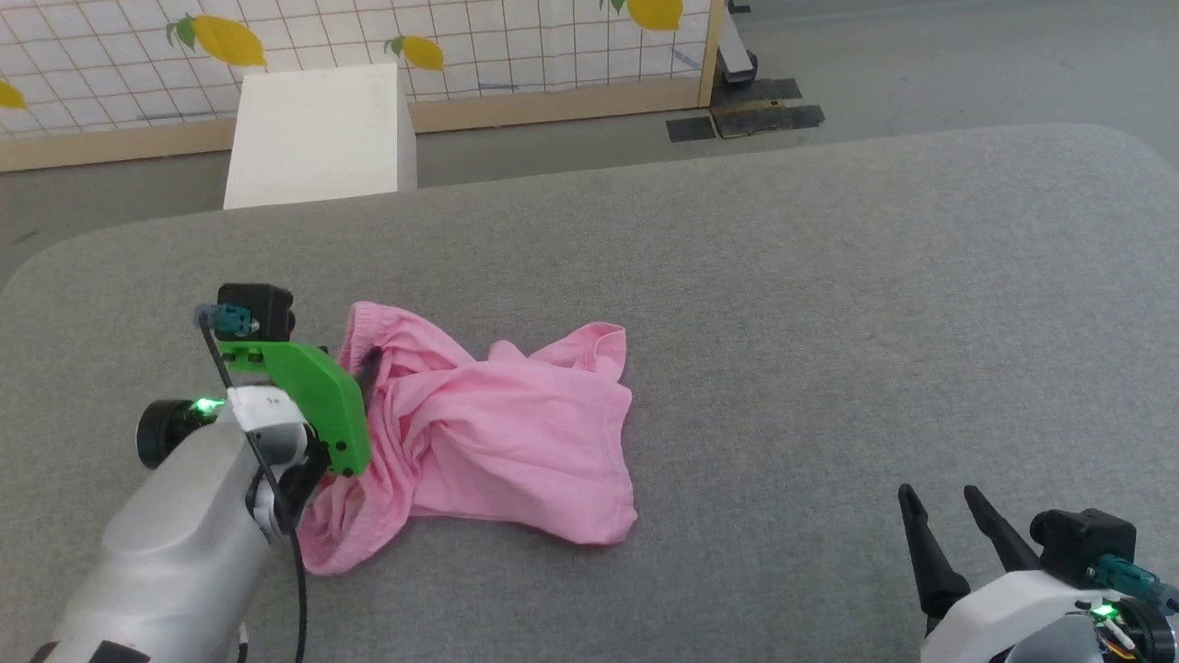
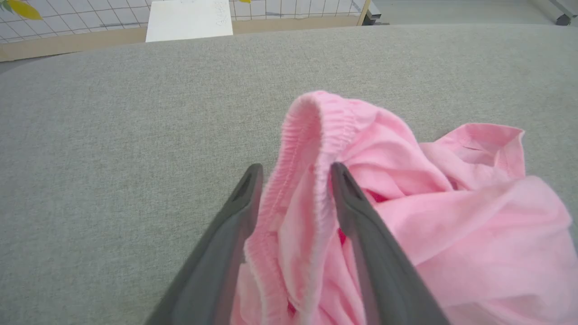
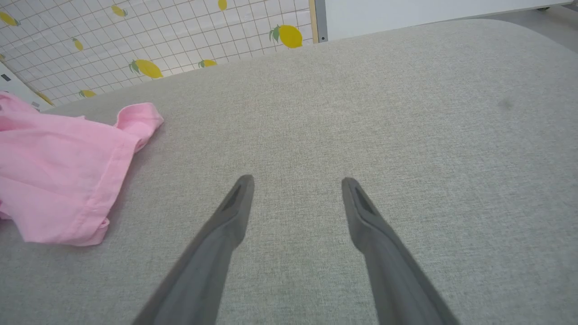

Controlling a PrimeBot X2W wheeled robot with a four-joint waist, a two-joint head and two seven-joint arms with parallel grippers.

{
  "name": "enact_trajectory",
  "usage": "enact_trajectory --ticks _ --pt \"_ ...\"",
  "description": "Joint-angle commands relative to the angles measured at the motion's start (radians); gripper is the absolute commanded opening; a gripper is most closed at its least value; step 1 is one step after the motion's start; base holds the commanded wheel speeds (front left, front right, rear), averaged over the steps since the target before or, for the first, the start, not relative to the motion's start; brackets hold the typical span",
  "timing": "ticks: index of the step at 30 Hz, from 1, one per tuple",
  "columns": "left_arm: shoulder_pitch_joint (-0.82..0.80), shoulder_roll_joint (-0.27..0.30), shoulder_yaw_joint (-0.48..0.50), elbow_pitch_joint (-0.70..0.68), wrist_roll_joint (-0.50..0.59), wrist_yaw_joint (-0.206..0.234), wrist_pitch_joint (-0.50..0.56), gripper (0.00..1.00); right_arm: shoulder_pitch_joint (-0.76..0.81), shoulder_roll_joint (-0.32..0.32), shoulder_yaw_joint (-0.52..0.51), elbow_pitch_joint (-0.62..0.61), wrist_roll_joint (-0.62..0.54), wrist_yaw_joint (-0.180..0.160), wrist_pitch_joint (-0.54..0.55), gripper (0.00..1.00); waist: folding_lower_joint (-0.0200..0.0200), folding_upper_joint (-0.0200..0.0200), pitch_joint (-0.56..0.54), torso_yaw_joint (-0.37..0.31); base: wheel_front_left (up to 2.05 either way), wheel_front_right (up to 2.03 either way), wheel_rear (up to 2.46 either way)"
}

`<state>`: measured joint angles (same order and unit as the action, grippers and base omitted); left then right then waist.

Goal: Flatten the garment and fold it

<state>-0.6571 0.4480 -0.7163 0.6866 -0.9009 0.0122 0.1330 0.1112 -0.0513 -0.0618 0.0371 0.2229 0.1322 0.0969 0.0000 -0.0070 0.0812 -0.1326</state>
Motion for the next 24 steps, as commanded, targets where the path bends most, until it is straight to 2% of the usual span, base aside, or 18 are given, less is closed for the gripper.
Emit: enact_trajectory --ticks 1,6,10,12,18,24 --pt "0.012 -0.010 0.004 0.014 0.003 -0.004 -0.033 1.00 -0.019 0.001 0.000 0.004 0.011 -0.002 -0.008 1.00 0.0000 0.0070 0.003 0.000 0.00 0.00 0.00" --pt "0.054 -0.039 0.015 0.029 0.032 0.022 -0.197 1.00 -0.023 0.001 -0.001 0.013 0.012 -0.002 -0.011 1.00 0.0000 0.0070 -0.011 0.023 0.00 0.00 0.00" --pt "0.112 -0.050 0.005 -0.025 0.073 0.056 -0.317 1.00 -0.023 0.001 -0.004 0.012 0.005 -0.002 -0.008 1.00 0.0000 0.0070 -0.032 0.051 0.00 0.00 0.00" --pt "0.143 -0.048 0.002 -0.074 0.099 0.088 -0.354 1.00 -0.022 0.001 -0.005 0.007 0.004 -0.002 -0.006 1.00 0.0000 0.0070 -0.041 0.069 0.00 0.00 0.00" --pt "0.276 -0.020 0.039 -0.277 0.179 0.224 -0.392 1.00 -0.028 0.001 0.007 0.005 -0.003 -0.002 0.015 1.00 0.0000 0.0070 -0.069 0.109 0.00 0.00 0.00" --pt "0.458 0.019 0.140 -0.518 0.242 0.319 -0.394 1.00 -0.049 0.001 0.028 0.038 0.004 -0.002 0.037 1.00 0.0000 0.0070 -0.095 0.127 0.00 0.00 0.00"
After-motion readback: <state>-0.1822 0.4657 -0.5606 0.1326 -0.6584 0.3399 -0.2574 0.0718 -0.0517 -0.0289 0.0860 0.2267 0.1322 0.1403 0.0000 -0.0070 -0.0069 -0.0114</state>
